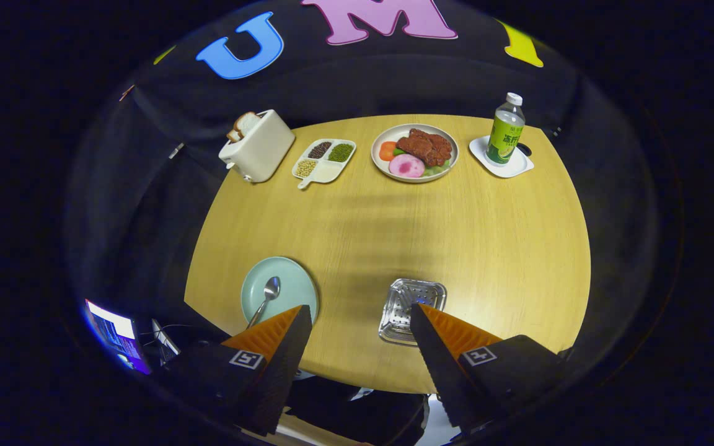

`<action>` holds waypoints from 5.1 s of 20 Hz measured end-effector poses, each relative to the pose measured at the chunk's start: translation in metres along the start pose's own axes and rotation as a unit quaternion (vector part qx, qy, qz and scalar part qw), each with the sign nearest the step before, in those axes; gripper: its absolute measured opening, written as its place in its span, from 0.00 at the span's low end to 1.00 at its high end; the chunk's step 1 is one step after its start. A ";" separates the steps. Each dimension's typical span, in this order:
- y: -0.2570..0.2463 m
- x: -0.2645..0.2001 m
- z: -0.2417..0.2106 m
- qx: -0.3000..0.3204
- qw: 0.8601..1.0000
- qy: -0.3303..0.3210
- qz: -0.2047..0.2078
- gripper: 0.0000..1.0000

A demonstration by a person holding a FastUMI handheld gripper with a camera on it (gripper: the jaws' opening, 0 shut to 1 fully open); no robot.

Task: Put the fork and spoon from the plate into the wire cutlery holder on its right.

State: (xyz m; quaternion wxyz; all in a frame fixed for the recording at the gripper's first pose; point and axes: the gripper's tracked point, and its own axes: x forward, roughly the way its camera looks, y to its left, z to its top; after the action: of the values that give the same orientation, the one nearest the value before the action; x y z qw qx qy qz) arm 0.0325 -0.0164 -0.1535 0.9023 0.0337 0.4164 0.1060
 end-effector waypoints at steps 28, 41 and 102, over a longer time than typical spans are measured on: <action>0.183 0.207 -0.137 0.024 0.993 0.108 -0.046 0.99; 0.166 0.211 -0.159 -0.007 0.986 0.142 -0.082 0.17; -0.060 0.016 -0.047 0.017 0.973 0.230 0.006 0.99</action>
State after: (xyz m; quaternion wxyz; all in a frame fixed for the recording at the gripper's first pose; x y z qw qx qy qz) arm 0.0167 -0.0732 -0.2048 0.7810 0.0260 0.6143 0.1093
